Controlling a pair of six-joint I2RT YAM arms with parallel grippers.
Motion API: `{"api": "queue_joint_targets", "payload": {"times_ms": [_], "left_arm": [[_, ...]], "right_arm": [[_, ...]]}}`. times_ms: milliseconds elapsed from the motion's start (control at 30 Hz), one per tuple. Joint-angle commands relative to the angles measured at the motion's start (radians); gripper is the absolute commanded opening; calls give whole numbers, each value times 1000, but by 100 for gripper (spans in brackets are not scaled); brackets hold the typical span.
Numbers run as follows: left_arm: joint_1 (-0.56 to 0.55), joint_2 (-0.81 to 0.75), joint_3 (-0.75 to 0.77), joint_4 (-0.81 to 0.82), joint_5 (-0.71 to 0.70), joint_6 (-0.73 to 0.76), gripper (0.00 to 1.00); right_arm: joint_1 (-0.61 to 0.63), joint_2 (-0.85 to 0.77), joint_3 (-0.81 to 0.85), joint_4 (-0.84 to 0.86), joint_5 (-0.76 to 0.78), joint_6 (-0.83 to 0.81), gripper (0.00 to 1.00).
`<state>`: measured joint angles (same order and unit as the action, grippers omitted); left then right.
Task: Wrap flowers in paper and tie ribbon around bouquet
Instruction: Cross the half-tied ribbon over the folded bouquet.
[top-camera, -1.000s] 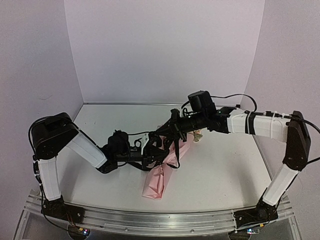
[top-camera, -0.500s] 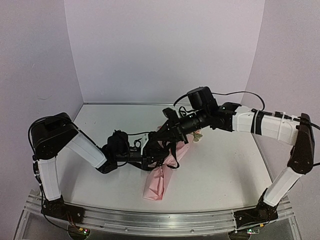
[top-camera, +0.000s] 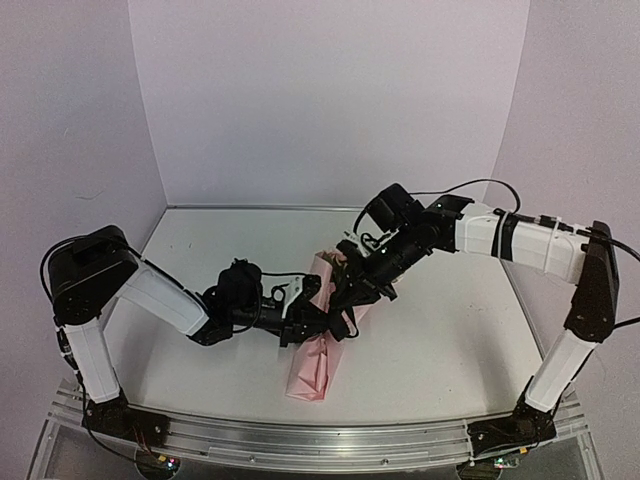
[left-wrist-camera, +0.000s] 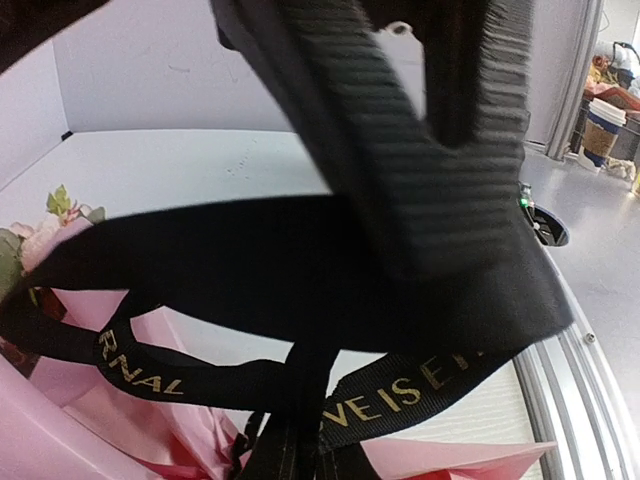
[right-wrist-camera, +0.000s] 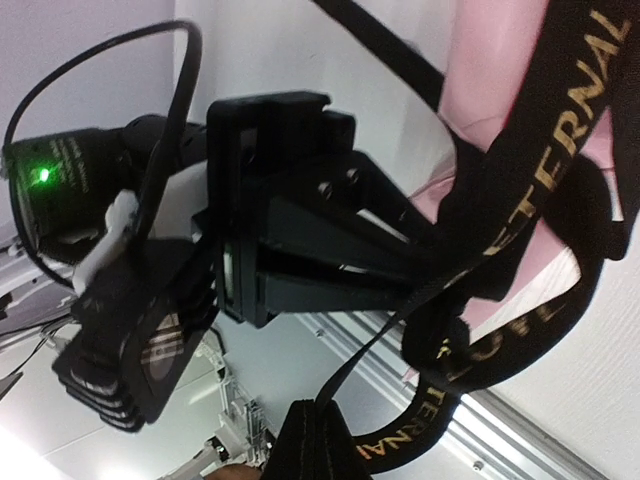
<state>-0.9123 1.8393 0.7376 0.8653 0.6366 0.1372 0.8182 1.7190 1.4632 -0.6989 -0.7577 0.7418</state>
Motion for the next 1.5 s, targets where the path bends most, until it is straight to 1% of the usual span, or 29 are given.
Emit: {"api": "queue_joint_targets", "payload": {"times_ms": [0,67,100,167,233,333,400,500,600,667,733,867,967,1100,1200,1267,1300,1367,1433,1467], "left_arm": [[-13,-28,31,-134,17,64,7],[-18,-24,57,-191,19,94,7],[-23,-21,72,-221,20,112,7],[-27,-10,96,-255,17,131,7],[-28,5,123,-275,18,138,9],[-28,27,159,-285,2,129,12],[-22,38,176,-268,-30,88,16],[-2,47,196,-256,-15,-1,24],[15,26,152,-183,3,-101,37],[17,3,117,-148,6,-129,42],[18,-16,94,-145,6,-174,46],[22,-53,58,-137,28,-217,56],[29,-74,40,-126,43,-258,58],[64,-124,-14,-67,57,-361,59],[123,-163,-63,-6,63,-507,57],[161,-184,-90,17,45,-599,55],[178,-194,-101,17,30,-641,55],[200,-207,-103,-10,4,-701,59],[210,-212,-90,-44,3,-744,66],[212,-211,-72,-89,-1,-754,68]], "right_arm": [[-34,-30,39,-56,183,-22,0],[-49,-58,31,-62,242,-15,0],[-54,-61,36,-63,248,-18,0],[-56,-34,75,-70,206,-24,0],[-51,11,120,-75,130,-25,0],[-24,55,165,-92,77,-43,0],[-14,63,168,-105,65,-53,0],[-14,59,143,-113,50,-59,0],[-14,59,127,-120,31,-66,0],[-13,62,121,-125,18,-72,0],[-14,65,118,-127,11,-76,0],[-9,80,135,-140,-11,-84,0],[-6,89,140,-153,-8,-90,0],[7,99,150,-161,2,-96,0],[29,112,166,-162,7,-98,0],[51,118,176,-165,11,-104,0],[63,119,177,-167,15,-109,0],[92,118,171,-175,29,-120,0],[125,117,170,-192,51,-137,0],[145,118,172,-206,65,-149,0]]}}
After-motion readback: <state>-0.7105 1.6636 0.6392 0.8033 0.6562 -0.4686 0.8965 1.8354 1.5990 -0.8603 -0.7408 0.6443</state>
